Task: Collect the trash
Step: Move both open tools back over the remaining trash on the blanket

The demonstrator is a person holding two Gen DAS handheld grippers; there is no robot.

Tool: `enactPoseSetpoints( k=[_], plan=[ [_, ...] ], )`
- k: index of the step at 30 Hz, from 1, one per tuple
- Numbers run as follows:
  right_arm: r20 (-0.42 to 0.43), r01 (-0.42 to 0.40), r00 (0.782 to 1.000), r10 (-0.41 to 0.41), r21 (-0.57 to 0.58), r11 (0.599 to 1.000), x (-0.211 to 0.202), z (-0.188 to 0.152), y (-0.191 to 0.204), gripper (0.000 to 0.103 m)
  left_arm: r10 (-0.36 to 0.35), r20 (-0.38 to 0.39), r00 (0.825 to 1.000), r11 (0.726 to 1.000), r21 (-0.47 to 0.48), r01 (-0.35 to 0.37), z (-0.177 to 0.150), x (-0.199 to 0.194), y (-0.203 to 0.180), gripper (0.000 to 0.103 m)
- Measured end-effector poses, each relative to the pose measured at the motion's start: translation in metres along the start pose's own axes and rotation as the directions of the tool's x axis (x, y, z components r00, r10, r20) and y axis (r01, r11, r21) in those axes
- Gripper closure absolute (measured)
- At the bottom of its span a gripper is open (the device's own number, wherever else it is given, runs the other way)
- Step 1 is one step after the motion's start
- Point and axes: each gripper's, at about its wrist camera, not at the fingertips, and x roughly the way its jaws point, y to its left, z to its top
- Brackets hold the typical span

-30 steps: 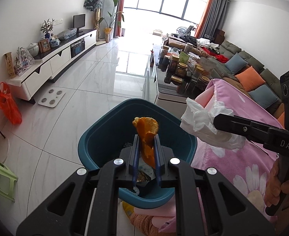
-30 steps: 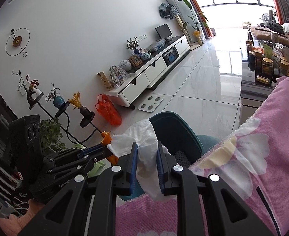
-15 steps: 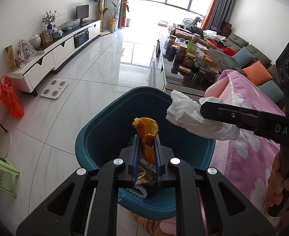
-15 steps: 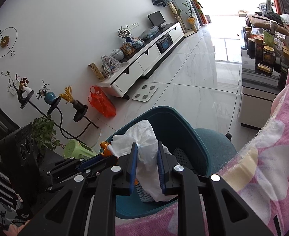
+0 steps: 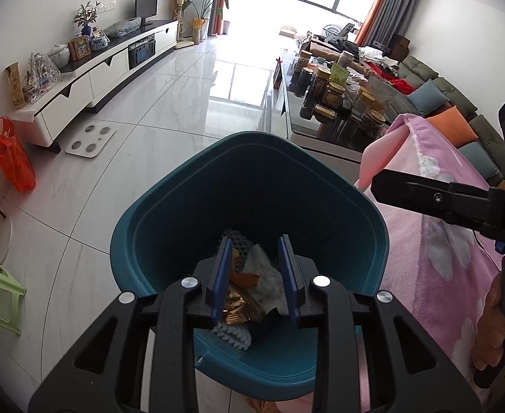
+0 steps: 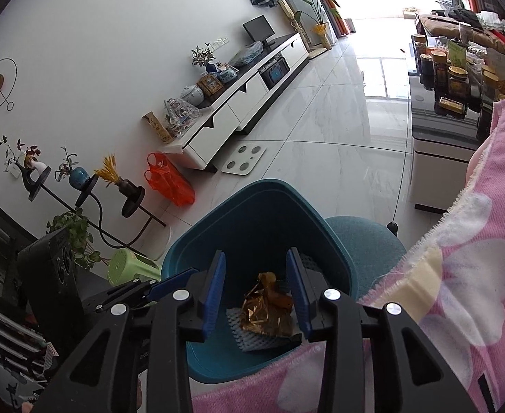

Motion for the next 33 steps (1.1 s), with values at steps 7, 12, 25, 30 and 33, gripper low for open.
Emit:
enactPoseSetpoints(
  k=[7, 12, 25, 30, 33],
  plan=[
    [0.064, -0.017, 0.998, 0.018, -0.021, 1.0, -0.045, -0.015, -0.005, 0.066, -0.035, 0.078, 0.996, 0.998, 0.053, 0.031, -0.008, -0.035, -0.018, 0.062],
    [0.144, 0.001, 0.99, 0.009, -0.067, 0.998, -0.096, -0.04, -0.006, 0.061, -0.107, 0.15, 0.983, 0.987, 0.136, 0.087, -0.017, -0.072, -0.049, 0.055],
    [0.33, 0.193, 0.924, -0.194, 0.035, 0.98, -0.234, -0.127, -0.062, 0.056, -0.387, 0.09, 0.918, 0.856, 0.404, 0.321, -0.058, -0.114, -0.191, 0.051],
    [0.372, 0.276, 0.875, -0.31, 0.143, 0.95, -0.279, -0.161, -0.09, 0.056, -0.453, 0.008, 0.892, 0.788, 0.472, 0.396, -0.083, -0.113, -0.25, 0.051],
    [0.386, 0.315, 0.843, -0.374, 0.21, 0.926, -0.303, -0.18, -0.111, 0.056, -0.484, -0.042, 0.874, 0.745, 0.505, 0.436, -0.096, -0.112, -0.281, 0.051]
  ],
)
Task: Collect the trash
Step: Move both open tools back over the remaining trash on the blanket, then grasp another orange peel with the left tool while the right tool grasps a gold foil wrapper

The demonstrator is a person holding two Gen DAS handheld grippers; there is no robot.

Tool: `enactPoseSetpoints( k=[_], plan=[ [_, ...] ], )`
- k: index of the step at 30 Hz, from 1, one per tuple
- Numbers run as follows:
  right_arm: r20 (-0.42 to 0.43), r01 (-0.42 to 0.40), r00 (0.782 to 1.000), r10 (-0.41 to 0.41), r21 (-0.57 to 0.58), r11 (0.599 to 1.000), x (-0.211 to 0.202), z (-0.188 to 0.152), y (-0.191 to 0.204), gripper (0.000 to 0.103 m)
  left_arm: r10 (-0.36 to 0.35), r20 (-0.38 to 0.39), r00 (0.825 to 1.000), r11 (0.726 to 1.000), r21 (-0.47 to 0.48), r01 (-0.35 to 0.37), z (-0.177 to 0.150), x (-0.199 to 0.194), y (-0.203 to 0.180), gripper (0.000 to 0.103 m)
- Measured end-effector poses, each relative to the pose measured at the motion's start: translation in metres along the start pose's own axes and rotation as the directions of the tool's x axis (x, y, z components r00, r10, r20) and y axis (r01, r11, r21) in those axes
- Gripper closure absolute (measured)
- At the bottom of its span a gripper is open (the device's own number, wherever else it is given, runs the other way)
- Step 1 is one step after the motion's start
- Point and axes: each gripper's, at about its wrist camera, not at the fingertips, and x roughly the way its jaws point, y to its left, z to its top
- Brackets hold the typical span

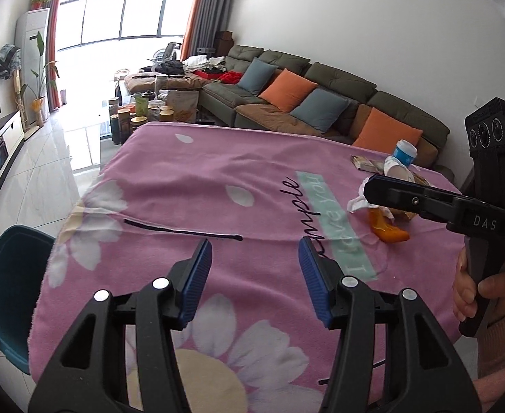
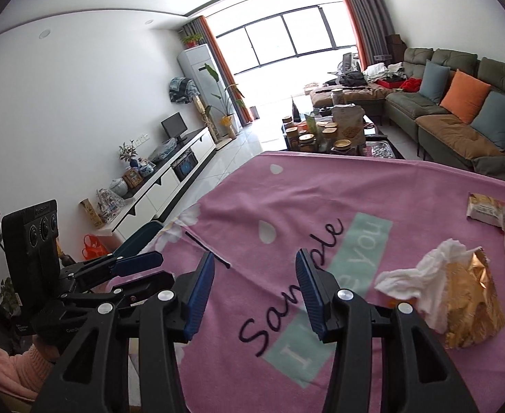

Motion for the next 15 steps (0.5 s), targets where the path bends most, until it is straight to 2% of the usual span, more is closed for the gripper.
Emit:
enactPoseSetpoints(
  k=[7, 15],
  plan=[
    [0.049, 0.145, 0.987, -0.151, 0.115, 0.983, -0.039, -0.011, -0.064, 0.056, -0.102, -0.075, 0.992, 0.992, 0.071, 0.108, 0.006, 0.044, -0.056, 0.051],
    [0.046, 0.222, 0.971, -0.234, 0.184, 0.957, -0.051, -0.022, -0.107, 0.056, -0.196, -0.147, 0.97, 0.972, 0.099, 0.212, 0.01, 0.08, -0.101, 0.051]
  ],
)
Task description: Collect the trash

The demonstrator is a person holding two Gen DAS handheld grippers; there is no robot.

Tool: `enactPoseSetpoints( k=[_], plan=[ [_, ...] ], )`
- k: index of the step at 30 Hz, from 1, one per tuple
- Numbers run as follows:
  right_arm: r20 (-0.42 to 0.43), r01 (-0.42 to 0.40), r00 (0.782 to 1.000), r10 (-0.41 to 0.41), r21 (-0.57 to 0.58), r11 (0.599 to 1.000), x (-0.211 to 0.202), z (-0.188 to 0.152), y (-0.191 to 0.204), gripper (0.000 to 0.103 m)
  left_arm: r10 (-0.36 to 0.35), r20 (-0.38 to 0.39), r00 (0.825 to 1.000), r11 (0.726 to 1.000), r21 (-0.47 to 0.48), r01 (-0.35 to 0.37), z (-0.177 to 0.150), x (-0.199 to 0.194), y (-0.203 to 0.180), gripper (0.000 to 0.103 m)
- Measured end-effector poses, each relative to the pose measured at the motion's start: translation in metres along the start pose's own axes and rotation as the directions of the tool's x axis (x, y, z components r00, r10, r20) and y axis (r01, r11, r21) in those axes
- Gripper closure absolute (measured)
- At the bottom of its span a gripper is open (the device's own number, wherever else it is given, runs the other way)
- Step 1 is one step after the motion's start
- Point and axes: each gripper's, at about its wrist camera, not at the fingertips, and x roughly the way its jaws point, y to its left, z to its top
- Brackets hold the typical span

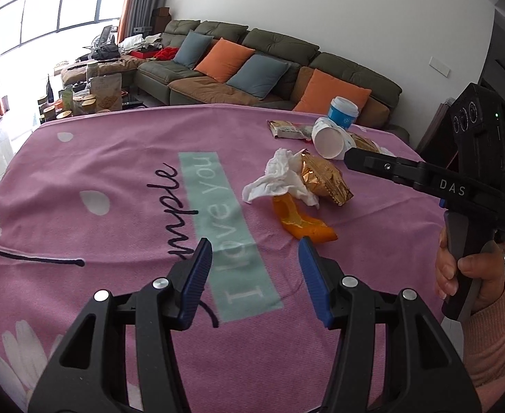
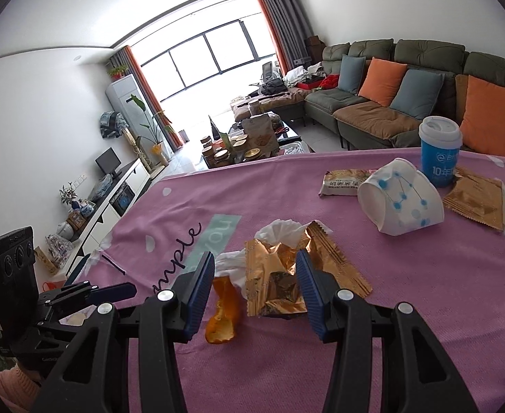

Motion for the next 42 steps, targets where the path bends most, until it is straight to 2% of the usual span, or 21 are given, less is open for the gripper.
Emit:
enactPoseSetpoints(
  k=[13, 17, 19, 21, 25, 28, 32, 35, 42],
  plan=[
    [-0.059, 0.045, 0.997, -0.045, 0.004, 0.999, 0.022, -0.011, -0.014, 0.048, -0.054, -0.118, 0.992, 0.998, -0.018, 0.052, 0.024, 0.06, -0.017, 0.056],
    [-0.082, 0.056, 0.995, -0.056, 0.003, 0.998, 0.028, -0.014, -0.016, 0.048, -0.077, -0.151, 0.986, 0.997, -0.042, 0.072, 0.029, 0.075, -0.016, 0.067],
    [-0.092, 0.057, 0.994, -0.056, 0.007, 0.998, 0.03, -0.016, -0.019, 0.049, -0.088, -0.169, 0.982, 0.995, -0.06, 0.079, 0.031, 0.082, -0.013, 0.069],
    [-0.091, 0.054, 0.994, -0.052, 0.014, 0.998, 0.029, -0.016, -0.021, 0.051, -0.111, -0.175, 0.978, 0.992, -0.081, 0.099, 0.034, 0.086, -0.01, 0.069],
    [-0.103, 0.038, 0.994, -0.035, 0.03, 0.999, 0.028, -0.018, -0.027, 0.066, -0.137, -0.183, 0.973, 0.989, -0.086, 0.123, 0.037, 0.094, -0.012, 0.07],
    [-0.104, 0.029, 0.994, -0.025, 0.032, 0.999, 0.027, -0.017, -0.029, 0.075, -0.158, -0.186, 0.97, 0.986, -0.074, 0.147, 0.037, 0.097, -0.019, 0.082],
    [-0.1, 0.024, 0.995, -0.022, 0.025, 0.999, 0.024, -0.018, -0.029, 0.083, -0.149, -0.175, 0.973, 0.988, -0.059, 0.141, 0.036, 0.094, -0.022, 0.087],
    [-0.09, 0.025, 0.996, -0.022, 0.03, 0.999, 0.021, -0.018, -0.03, 0.086, -0.155, -0.172, 0.973, 0.987, -0.071, 0.145, 0.034, 0.092, -0.02, 0.089],
    [-0.061, 0.006, 0.998, -0.004, 0.027, 1.0, 0.009, -0.019, -0.025, 0.087, -0.159, -0.158, 0.975, 0.986, -0.067, 0.15, 0.025, 0.075, -0.02, 0.092]
  ],
)
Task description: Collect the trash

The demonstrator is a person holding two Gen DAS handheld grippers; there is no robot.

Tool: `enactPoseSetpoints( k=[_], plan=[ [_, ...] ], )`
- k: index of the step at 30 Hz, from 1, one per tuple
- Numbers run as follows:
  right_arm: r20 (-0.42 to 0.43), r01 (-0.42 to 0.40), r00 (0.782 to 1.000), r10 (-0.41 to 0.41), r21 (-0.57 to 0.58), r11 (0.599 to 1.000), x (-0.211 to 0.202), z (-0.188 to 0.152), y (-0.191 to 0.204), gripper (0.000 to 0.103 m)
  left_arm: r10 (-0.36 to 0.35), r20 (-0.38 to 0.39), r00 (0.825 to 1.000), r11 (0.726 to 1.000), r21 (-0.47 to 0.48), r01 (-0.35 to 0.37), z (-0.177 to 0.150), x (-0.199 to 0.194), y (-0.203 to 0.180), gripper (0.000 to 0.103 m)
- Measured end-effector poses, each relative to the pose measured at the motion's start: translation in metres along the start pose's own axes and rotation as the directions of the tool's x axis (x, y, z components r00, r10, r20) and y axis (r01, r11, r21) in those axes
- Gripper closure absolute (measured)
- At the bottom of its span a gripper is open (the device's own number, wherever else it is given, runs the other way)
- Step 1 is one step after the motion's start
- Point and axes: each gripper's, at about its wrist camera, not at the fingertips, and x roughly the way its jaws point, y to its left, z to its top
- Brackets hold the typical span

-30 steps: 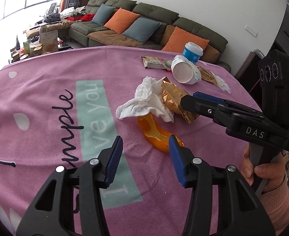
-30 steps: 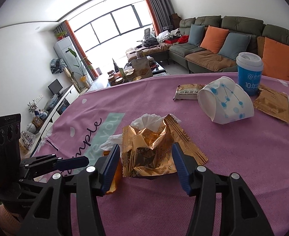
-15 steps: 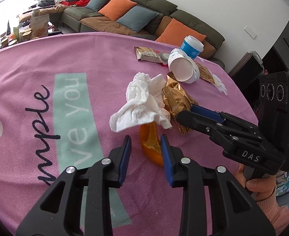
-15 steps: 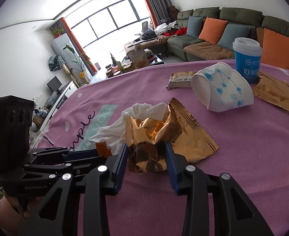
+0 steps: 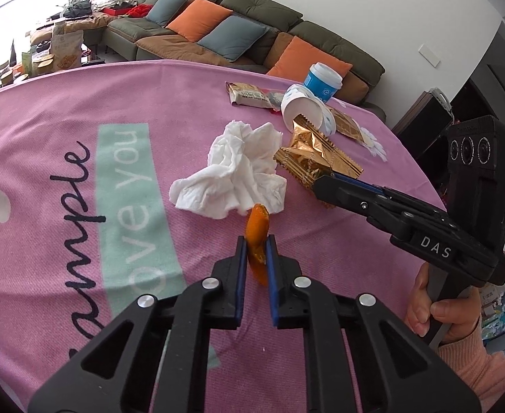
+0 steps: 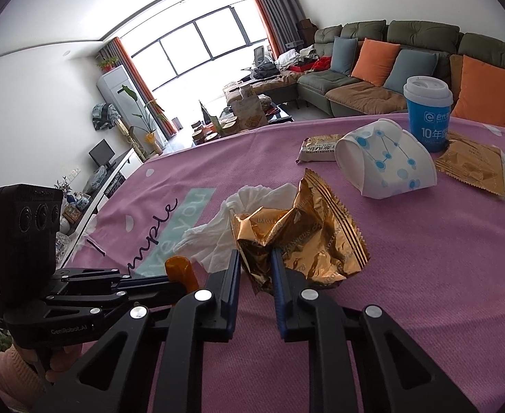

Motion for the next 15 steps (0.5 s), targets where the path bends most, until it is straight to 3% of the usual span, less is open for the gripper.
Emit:
enactPoseSetpoints(
  k=[15],
  plan=[
    [0.033, -0.104, 0.994, 0.106, -0.062, 0.993, -0.014, -0.001, 0.04, 0.087, 0.038, 0.103, 0.994, 0.996, -0.078, -0.03, -0.032, -0.072, 0.028, 0.092]
  ],
)
